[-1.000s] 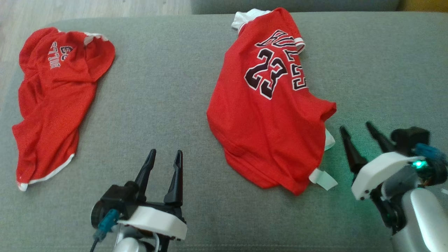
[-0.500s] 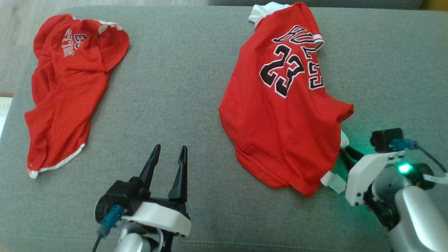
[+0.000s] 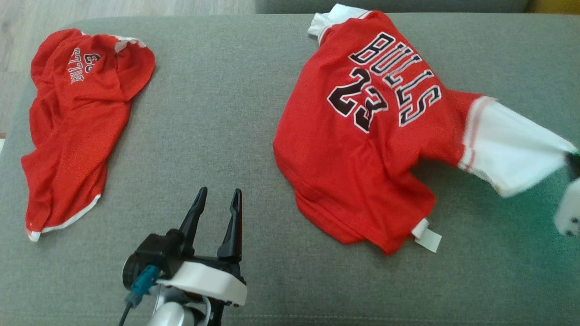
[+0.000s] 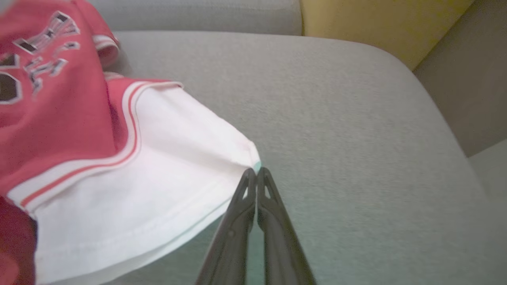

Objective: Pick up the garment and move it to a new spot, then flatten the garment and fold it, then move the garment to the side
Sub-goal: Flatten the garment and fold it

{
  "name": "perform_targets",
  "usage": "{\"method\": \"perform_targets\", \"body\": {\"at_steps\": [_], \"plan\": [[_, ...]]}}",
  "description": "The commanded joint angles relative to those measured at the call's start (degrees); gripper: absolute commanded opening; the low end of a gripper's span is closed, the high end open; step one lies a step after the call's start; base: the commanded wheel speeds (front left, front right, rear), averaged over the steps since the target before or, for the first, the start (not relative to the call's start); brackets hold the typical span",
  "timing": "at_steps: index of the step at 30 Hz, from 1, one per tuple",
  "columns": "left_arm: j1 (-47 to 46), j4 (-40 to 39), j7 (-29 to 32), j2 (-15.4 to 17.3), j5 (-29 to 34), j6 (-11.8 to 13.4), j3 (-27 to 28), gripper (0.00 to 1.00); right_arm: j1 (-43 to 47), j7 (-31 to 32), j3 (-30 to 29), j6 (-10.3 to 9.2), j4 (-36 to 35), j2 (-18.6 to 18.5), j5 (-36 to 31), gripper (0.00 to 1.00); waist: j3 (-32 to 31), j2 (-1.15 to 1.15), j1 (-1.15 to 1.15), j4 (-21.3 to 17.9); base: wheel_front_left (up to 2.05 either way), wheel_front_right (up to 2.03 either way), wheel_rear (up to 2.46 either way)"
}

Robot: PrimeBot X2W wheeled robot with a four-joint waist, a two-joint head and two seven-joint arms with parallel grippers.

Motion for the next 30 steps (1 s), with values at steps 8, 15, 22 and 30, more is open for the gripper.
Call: {"method": "perform_targets", "body": {"at_steps": [8, 15, 22, 30], "plan": [[-1.31, -1.12, -0.71, -0.15, 0.13, -0.55, 1.76, 1.0, 1.9, 2.9, -4.56, -0.04, 1.79, -1.43, -7.48, 0.0, -0.04, 0.0, 0.0, 0.25, 0.0, 0.0, 0.0], [-0.15, -0.1, -0.71, -0.15, 1.16, -1.57, 2.46, 1.0, 1.53, -4.04, -7.17, -0.04, -2.89, 2.32, -10.88, 1.0, -1.32, 0.0, 0.0, -0.72, 0.0, 0.0, 0.0], [0.85, -0.33, -0.71, -0.15, 1.71, -2.03, 3.08, 1.0, 5.68, -19.37, -8.8, -0.04, -13.68, 8.68, -12.08, 1.0, -2.76, 0.0, 0.0, -1.63, 0.0, 0.0, 0.0], [2.3, -1.0, -0.71, -0.15, 2.23, -2.0, 3.33, 1.0, 15.12, -37.71, -4.45, -0.04, -15.57, 13.19, -12.23, 1.0, -3.5, 0.0, 0.0, -1.99, 0.0, 0.0, 0.0]]}}
